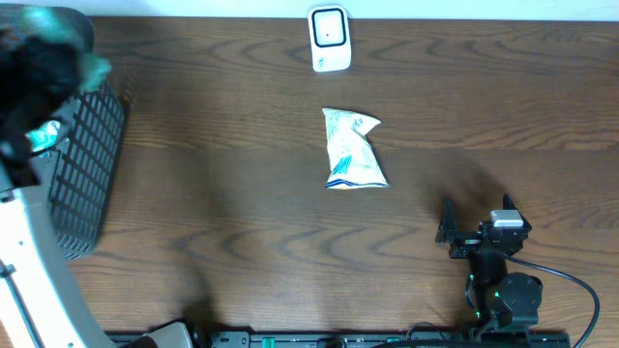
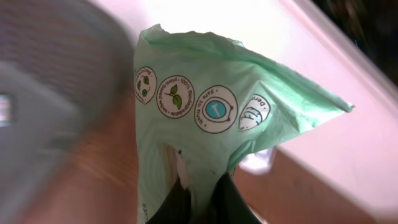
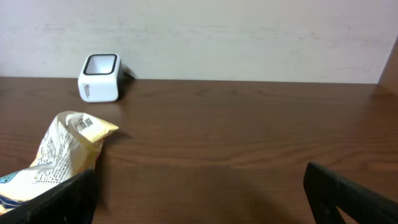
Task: Scan the item barcode
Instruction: 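Carry the green wipes pack to the scanner and release it beside the snack bag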
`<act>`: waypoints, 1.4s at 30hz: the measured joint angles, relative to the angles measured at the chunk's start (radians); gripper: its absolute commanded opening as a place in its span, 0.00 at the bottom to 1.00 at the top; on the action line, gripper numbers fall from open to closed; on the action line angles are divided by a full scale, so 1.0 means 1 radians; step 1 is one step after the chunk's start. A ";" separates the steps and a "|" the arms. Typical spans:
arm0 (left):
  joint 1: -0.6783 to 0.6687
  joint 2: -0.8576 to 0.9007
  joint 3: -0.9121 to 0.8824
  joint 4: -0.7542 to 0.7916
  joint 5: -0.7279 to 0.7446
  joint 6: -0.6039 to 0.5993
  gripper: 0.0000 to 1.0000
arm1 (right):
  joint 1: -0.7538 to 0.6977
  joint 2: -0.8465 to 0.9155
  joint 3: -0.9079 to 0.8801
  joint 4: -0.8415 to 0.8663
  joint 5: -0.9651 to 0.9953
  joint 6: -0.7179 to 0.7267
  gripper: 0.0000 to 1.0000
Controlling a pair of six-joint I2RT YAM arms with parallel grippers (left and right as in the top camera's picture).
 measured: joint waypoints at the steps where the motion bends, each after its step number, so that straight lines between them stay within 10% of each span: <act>1: -0.043 0.004 0.000 -0.002 0.007 0.022 0.07 | 0.000 0.000 0.000 0.000 0.000 0.000 0.99; 14: -0.486 0.159 0.000 -0.063 0.036 0.127 0.08 | 0.000 0.000 0.000 0.000 0.000 0.000 0.99; 32: -0.699 0.573 0.000 -0.111 -0.065 0.126 0.08 | 0.000 0.000 0.000 0.000 0.000 0.000 0.99; 37: -0.714 0.659 0.000 -0.111 -0.108 0.107 0.22 | 0.000 0.000 0.000 0.000 0.000 0.000 0.99; 40: -0.719 0.693 0.000 -0.113 -0.121 0.097 0.61 | 0.000 0.000 0.000 0.000 0.000 0.000 0.99; 42: -0.721 0.701 0.000 -0.116 -0.126 0.089 0.64 | 0.000 0.000 0.000 0.000 0.000 0.000 0.99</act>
